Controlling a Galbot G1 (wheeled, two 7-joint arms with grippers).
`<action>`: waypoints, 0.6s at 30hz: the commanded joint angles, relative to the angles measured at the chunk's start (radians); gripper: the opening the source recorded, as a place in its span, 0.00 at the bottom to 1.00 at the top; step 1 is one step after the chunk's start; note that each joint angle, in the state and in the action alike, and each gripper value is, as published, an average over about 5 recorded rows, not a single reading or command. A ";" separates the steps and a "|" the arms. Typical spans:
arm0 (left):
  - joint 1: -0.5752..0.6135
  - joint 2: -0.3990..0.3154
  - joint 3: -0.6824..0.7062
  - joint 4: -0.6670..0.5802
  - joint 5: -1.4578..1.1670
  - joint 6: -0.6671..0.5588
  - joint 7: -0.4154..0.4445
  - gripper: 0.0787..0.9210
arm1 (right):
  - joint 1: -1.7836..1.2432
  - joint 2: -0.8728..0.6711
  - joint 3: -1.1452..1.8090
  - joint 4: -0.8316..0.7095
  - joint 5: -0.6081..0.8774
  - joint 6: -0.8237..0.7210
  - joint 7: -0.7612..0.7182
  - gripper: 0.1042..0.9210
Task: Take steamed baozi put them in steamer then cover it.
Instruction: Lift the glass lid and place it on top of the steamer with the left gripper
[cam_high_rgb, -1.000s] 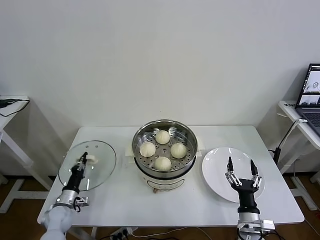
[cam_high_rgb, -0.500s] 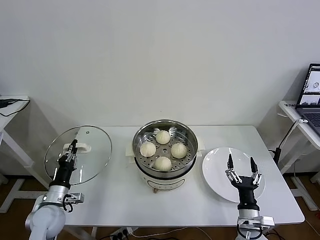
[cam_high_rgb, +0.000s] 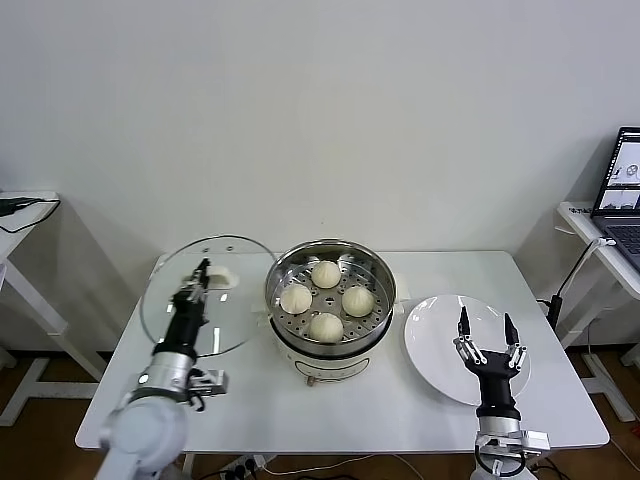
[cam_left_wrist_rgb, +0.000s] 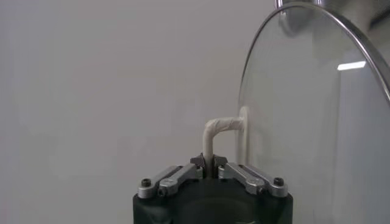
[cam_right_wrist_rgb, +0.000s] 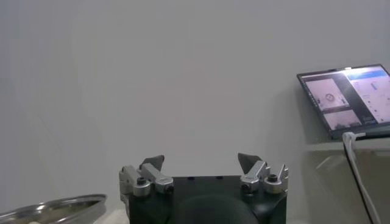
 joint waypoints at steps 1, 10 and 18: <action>-0.232 -0.032 0.390 0.003 0.128 0.235 0.127 0.13 | -0.004 0.009 0.009 -0.001 -0.007 0.003 0.000 0.88; -0.371 -0.138 0.513 0.126 0.205 0.316 0.166 0.13 | -0.009 0.026 0.015 -0.004 -0.023 0.009 0.000 0.88; -0.391 -0.213 0.550 0.228 0.285 0.300 0.162 0.13 | -0.006 0.045 0.007 -0.017 -0.045 0.017 0.001 0.88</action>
